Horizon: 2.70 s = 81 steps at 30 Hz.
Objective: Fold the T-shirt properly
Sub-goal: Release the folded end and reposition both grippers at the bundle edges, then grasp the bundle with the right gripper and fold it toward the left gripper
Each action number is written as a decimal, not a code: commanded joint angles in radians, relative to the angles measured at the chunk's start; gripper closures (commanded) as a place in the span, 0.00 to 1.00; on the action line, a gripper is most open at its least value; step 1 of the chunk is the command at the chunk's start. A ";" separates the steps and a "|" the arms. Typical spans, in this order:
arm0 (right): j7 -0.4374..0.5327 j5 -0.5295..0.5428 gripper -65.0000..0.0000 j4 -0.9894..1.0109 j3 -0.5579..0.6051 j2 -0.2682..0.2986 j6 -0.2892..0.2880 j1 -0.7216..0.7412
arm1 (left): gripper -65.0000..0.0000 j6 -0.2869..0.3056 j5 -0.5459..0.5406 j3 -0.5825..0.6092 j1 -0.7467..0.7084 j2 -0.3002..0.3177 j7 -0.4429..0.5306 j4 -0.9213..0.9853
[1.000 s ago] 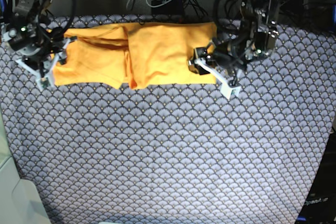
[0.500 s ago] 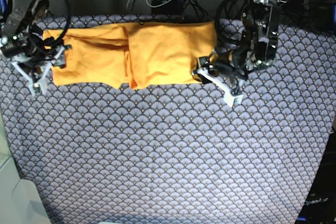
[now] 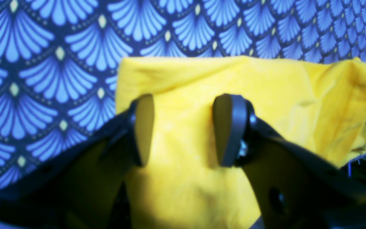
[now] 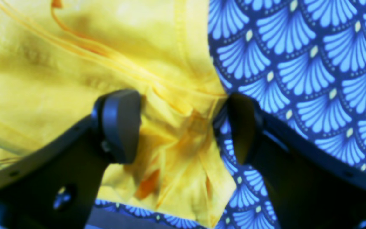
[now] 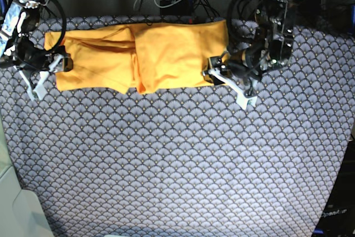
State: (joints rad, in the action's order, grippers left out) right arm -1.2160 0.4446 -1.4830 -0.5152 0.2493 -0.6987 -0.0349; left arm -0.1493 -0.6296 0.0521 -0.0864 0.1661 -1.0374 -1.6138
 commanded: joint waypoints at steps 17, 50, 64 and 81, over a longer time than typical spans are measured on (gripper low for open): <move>0.005 0.090 0.33 0.141 -0.006 -0.011 0.001 0.002 | 0.53 0.003 -0.006 -0.007 0.004 0.005 -0.010 -0.018; -0.157 0.263 1.00 -0.209 0.003 -0.003 0.001 -0.081 | 0.53 0.003 -0.017 -0.010 0.037 0.023 -0.010 -0.032; -0.180 0.265 1.00 -0.416 0.076 -0.166 0.001 -0.056 | 0.53 -0.003 -0.017 -0.077 0.029 0.020 -0.136 -0.239; -0.180 0.268 1.00 -0.437 0.280 -0.350 0.001 -0.015 | 0.53 0.003 -0.006 -0.266 -0.066 0.036 -0.169 -0.136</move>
State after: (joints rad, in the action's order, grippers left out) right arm -1.4250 0.6807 -1.8992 -0.2413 -0.0929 -0.6983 -0.0681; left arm -0.1497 -0.6262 -0.2111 -0.1673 0.1963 -1.2217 -1.7329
